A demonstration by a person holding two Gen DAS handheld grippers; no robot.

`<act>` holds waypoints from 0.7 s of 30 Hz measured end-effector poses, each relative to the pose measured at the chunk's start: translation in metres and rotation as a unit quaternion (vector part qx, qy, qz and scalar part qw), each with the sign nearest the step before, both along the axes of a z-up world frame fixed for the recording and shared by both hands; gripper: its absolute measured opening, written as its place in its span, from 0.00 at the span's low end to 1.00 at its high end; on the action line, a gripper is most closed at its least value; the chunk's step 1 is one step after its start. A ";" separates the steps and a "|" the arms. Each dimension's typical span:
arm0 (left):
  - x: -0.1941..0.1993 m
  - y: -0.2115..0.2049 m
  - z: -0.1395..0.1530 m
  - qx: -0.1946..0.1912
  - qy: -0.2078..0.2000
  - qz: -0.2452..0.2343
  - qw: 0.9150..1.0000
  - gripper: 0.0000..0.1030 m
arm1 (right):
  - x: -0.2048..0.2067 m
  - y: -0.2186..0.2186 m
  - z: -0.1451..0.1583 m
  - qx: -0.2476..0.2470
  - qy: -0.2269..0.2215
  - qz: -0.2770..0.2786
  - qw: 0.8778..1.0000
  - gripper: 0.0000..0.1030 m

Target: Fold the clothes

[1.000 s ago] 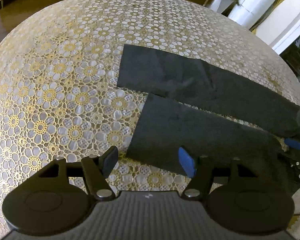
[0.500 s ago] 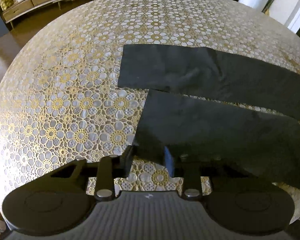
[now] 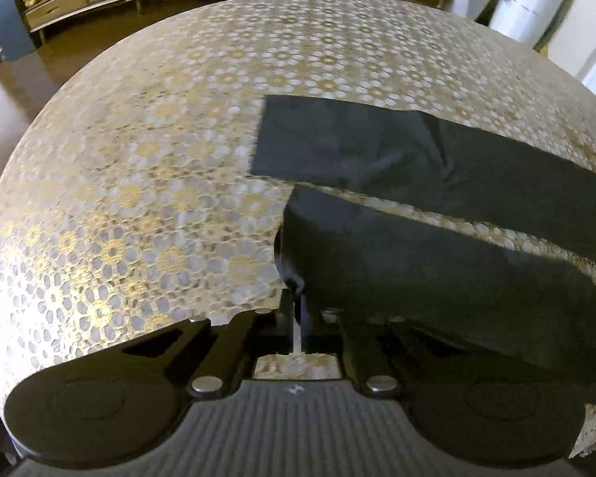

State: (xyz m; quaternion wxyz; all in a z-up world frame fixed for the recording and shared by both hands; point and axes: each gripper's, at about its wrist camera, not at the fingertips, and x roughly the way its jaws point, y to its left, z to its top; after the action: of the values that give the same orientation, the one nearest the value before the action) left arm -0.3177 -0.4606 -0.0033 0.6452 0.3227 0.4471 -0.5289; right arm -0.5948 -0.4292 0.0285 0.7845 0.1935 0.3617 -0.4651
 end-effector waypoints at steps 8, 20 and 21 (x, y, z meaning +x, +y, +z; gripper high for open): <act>0.047 0.041 -0.007 0.008 0.029 0.046 0.999 0.02 | 0.006 -0.003 0.002 0.006 0.031 -0.005 0.999 1.00; 0.057 0.085 -0.009 0.006 0.039 0.048 0.998 0.02 | -0.043 -0.010 -0.019 0.089 0.043 -0.120 0.988 1.00; 0.056 0.087 -0.009 0.006 0.040 0.048 0.998 0.02 | -0.047 -0.007 -0.019 0.093 0.036 -0.126 0.987 1.00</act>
State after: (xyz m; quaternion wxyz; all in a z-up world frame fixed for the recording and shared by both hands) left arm -0.2612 -0.3740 -0.0125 0.6495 0.2835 0.4903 -0.5073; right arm -0.6416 -0.4357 0.0096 0.6843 0.2933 0.4042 -0.5314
